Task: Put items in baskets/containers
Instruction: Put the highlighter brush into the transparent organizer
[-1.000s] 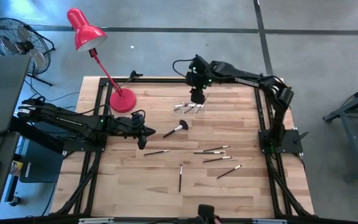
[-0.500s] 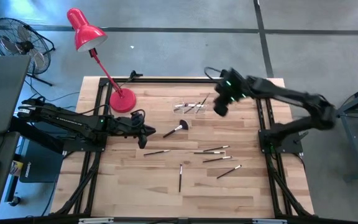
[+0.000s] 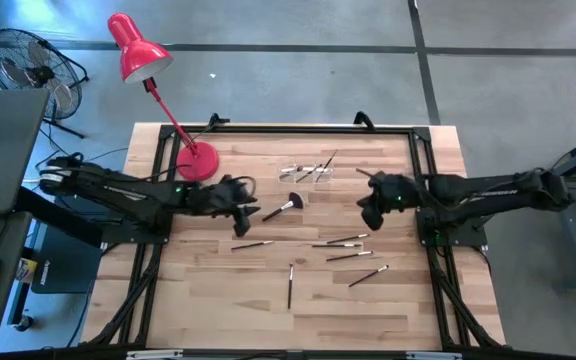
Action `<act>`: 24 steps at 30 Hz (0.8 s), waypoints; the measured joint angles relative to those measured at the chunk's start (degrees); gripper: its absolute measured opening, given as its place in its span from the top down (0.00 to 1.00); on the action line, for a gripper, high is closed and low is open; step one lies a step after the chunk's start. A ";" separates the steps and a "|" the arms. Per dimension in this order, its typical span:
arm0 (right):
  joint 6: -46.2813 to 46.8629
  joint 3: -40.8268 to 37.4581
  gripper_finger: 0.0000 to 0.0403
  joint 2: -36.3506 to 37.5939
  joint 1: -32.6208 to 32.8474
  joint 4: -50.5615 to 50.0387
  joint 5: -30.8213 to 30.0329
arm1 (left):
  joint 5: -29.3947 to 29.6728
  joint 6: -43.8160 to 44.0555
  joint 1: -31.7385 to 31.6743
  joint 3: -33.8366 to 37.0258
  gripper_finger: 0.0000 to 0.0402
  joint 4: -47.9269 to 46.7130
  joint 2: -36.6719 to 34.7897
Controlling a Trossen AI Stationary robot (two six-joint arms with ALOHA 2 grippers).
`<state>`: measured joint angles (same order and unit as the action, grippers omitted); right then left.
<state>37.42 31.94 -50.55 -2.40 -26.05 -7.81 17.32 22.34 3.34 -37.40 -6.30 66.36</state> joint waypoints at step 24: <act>-8.04 -2.55 0.99 -0.50 2.48 1.54 3.92 | -15.60 0.42 -9.80 -40.82 0.67 -29.50 40.85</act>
<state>29.38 29.39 -51.05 0.08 -24.51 -3.89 1.72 22.76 -6.45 -78.23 -35.80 107.22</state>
